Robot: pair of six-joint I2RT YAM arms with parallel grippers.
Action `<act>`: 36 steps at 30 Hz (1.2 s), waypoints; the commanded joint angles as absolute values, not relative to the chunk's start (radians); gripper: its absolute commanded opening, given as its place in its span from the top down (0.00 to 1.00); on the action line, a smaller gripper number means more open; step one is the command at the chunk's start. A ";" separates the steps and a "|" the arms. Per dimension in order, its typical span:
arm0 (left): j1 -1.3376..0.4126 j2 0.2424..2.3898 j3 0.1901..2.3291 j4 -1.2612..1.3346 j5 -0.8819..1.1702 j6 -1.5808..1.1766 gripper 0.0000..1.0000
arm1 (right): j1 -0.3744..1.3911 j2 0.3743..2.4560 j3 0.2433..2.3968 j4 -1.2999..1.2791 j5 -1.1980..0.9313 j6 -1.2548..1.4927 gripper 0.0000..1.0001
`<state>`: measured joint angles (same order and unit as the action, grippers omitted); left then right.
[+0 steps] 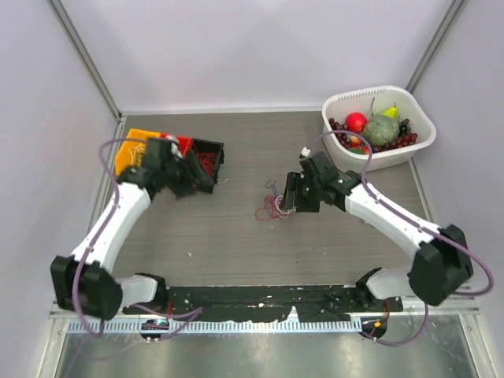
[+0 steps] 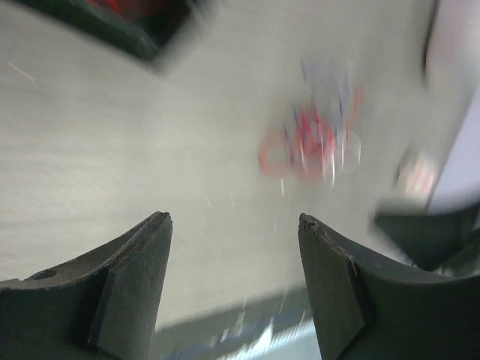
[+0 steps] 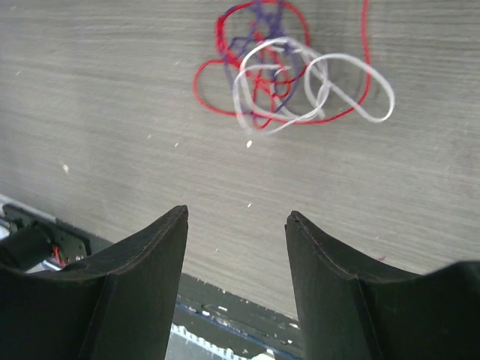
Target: Untangle the cables
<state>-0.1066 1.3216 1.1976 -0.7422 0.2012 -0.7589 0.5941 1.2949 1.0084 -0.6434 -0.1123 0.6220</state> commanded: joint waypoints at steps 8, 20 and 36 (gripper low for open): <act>-0.734 1.017 0.841 -0.617 0.224 -0.848 0.39 | 0.511 1.679 1.193 -0.520 -0.212 0.514 0.42; -0.759 1.382 0.955 -0.610 0.187 -0.792 0.39 | 0.581 1.638 0.937 -0.292 -0.400 0.690 0.87; -0.715 1.787 1.173 -0.572 0.241 -0.795 0.42 | 0.591 1.384 0.658 -0.078 -0.520 0.876 0.87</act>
